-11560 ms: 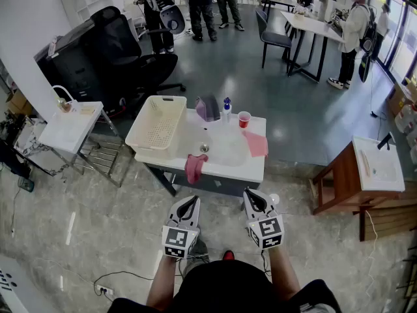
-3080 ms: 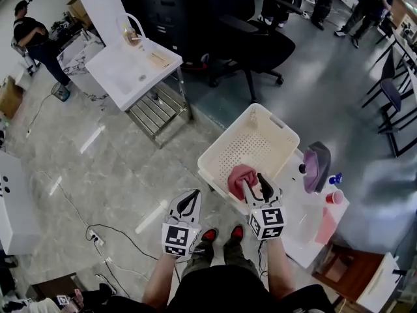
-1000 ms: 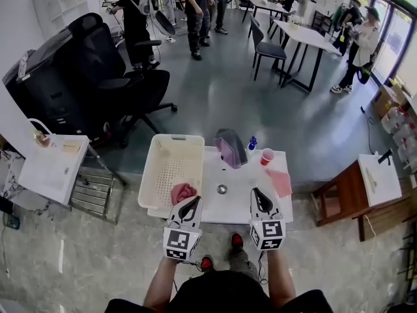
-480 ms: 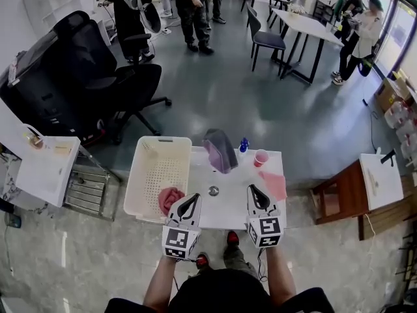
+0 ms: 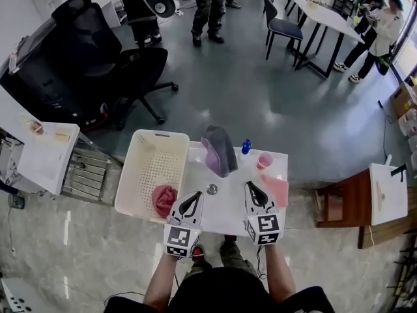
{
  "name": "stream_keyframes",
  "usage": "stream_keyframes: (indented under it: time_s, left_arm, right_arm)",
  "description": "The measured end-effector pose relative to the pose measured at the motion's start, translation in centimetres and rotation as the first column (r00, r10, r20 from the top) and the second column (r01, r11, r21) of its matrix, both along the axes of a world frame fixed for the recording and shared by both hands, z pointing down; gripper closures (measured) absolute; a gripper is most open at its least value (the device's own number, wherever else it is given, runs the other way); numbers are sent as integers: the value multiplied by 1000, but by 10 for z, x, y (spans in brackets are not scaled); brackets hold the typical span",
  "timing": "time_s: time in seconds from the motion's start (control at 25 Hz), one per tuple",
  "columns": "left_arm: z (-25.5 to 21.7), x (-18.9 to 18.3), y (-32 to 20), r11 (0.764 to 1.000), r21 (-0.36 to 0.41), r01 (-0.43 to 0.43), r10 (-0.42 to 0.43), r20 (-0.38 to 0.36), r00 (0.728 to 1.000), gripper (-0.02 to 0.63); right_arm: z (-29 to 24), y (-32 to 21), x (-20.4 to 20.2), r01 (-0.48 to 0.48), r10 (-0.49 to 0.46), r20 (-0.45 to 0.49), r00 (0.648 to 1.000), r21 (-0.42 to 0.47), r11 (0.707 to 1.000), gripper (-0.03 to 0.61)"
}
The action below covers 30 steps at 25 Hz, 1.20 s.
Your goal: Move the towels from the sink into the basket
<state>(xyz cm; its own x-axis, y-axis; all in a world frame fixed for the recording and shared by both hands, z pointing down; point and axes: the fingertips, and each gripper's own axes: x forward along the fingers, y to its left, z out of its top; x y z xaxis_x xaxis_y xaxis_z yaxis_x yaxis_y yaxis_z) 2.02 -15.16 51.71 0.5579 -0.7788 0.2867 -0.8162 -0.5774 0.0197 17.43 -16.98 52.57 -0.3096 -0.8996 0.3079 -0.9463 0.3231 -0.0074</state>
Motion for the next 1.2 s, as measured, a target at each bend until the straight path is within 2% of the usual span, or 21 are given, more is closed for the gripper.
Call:
stream_keyframes:
  time_s: [0.68, 1.0, 1.04, 1.12, 1.2]
  left_arm:
    - [54, 23, -45, 989, -109, 100, -97, 31, 995, 606]
    - [66, 25, -53, 983, -139, 122, -116, 47, 992, 606]
    - [66, 26, -54, 982, -141, 122, -116, 50, 992, 606]
    - [68, 27, -55, 982, -146, 123, -116, 52, 992, 607]
    - [69, 27, -57, 981, -150, 125, -118, 53, 992, 607]
  right_arm:
    - [61, -58, 6, 130, -122, 74, 990, -111, 985, 540]
    - [75, -70, 0, 180, -158, 164, 974, -130, 975, 537]
    - [76, -71, -1, 189, -165, 173, 971, -132, 973, 532]
    - [79, -72, -6, 216, -186, 200, 962, -140, 966, 437]
    - [83, -75, -9, 234, -199, 218, 955, -150, 961, 403]
